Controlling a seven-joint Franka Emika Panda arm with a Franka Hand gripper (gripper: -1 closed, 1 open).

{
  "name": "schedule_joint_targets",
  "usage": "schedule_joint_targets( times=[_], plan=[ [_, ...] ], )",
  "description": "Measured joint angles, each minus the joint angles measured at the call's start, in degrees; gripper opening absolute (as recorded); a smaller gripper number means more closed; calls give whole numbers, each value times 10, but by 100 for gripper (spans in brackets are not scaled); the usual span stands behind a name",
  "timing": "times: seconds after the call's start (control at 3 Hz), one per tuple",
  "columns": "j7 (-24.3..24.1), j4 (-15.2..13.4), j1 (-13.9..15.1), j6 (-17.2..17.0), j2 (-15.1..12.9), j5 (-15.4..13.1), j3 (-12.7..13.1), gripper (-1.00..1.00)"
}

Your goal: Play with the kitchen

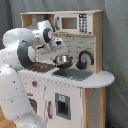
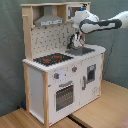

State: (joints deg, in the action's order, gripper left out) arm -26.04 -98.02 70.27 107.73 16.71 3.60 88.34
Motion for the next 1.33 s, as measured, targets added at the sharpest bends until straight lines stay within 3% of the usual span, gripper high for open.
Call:
schedule_joint_targets(
  times=[0.67, 1.33],
  plan=[
    [16, 4, 0, 109, 23, -1, 45, -100],
    [23, 22, 18, 193, 55, -1, 114, -100]
  ],
)
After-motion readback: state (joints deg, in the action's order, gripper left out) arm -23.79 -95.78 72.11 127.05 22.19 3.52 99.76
